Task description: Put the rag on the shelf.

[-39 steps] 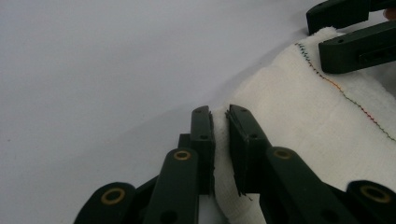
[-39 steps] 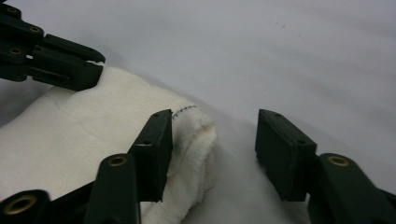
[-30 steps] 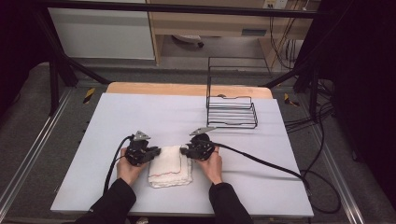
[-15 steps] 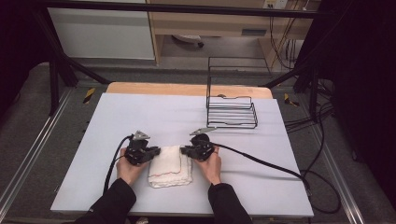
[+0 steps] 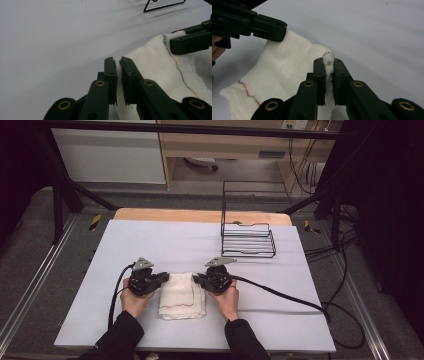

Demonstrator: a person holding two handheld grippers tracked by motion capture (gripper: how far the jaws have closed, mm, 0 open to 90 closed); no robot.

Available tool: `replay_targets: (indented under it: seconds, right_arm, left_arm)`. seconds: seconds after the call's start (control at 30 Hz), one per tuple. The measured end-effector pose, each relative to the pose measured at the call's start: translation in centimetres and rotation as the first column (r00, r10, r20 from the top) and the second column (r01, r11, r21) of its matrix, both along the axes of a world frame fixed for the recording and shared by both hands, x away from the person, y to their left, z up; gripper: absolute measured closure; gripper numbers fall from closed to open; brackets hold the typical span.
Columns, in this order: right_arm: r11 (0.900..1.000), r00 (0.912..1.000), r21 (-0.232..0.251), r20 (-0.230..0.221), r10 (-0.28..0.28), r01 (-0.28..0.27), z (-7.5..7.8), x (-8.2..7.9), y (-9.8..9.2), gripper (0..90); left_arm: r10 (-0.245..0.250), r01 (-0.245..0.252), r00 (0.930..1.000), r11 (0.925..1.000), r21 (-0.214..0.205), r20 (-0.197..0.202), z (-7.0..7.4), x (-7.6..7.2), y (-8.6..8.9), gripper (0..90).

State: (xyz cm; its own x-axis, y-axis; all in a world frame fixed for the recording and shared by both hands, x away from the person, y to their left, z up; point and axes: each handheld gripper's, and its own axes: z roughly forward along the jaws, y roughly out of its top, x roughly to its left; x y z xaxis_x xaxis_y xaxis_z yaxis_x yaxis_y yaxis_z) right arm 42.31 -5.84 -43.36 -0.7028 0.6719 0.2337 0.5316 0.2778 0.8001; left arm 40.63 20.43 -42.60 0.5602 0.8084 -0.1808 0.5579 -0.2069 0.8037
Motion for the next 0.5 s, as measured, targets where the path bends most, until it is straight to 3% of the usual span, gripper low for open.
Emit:
replay_targets:
  seconds: [0.5]
  right_arm:
    - [0.9984,0.9952,0.057,0.097,-0.003,-0.002,2.4,-1.6,-0.9,83.0]
  left_arm:
    - [-0.005,0.01,0.9963,0.9982,-0.059,0.086,2.4,-1.6,0.1,83.2]
